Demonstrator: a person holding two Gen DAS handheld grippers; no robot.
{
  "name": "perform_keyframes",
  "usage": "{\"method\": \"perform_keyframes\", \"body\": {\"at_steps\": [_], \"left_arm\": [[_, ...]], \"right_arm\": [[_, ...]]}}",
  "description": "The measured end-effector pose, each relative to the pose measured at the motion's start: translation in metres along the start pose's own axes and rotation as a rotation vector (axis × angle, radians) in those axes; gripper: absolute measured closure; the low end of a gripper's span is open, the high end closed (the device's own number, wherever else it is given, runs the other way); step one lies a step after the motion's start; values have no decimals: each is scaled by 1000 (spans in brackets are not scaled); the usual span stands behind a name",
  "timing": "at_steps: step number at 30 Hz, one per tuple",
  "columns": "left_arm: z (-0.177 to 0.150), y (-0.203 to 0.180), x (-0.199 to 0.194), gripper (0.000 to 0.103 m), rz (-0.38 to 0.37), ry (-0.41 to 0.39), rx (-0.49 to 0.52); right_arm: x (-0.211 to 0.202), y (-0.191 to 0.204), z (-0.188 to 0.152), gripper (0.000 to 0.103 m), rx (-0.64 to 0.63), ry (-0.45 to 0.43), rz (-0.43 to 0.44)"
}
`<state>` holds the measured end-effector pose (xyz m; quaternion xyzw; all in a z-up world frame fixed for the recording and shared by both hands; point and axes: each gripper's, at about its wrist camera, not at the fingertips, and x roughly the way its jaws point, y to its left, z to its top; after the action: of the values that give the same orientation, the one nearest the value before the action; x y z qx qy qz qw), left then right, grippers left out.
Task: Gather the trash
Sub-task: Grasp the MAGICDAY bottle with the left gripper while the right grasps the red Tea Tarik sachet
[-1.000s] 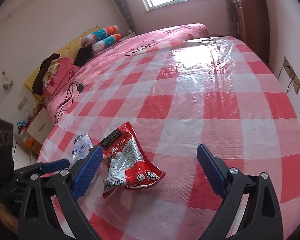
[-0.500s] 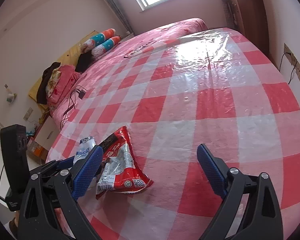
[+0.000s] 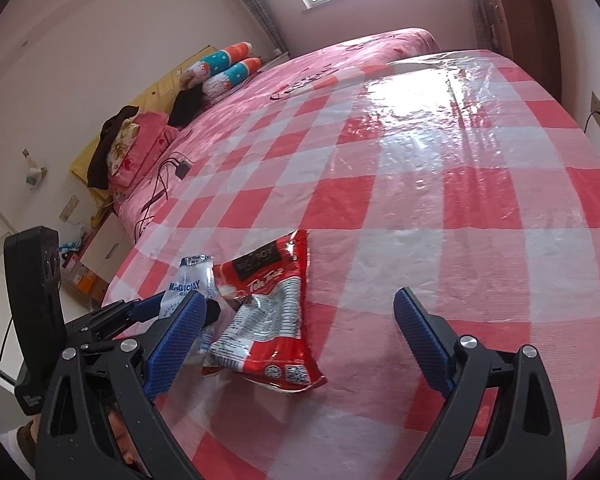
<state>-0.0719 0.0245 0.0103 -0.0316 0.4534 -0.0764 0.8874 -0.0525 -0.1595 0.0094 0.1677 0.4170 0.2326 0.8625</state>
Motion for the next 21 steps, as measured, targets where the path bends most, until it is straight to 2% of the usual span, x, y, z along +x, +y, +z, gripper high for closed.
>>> {"method": "perform_keyframes", "body": {"at_steps": [7,10,11,12,18,19,21], "left_arm": [[-1,19,-7,47,5,-1,-31],[0,26,-10,54,-3,-4,-41],[0,29,-13,61,-10,-13,-49],[1,33,-14,64,-17,-15,-59],[-2,44,-13,62,-74,-9,-91],[-2,44,-12,59,-83,-4,-81],[-4,43,-10,44,-79,8,-55]], "right_arm": [[11,13,-2,9,-32,24,-10],[18,20,-1,9,-51,31,-26],[19,24,-1,9,-67,32,-42],[22,27,-1,9,-81,38,-49],[32,37,0,9,-116,48,-104],[33,39,0,9,-124,51,-117],[38,46,1,9,-142,58,-142]]}}
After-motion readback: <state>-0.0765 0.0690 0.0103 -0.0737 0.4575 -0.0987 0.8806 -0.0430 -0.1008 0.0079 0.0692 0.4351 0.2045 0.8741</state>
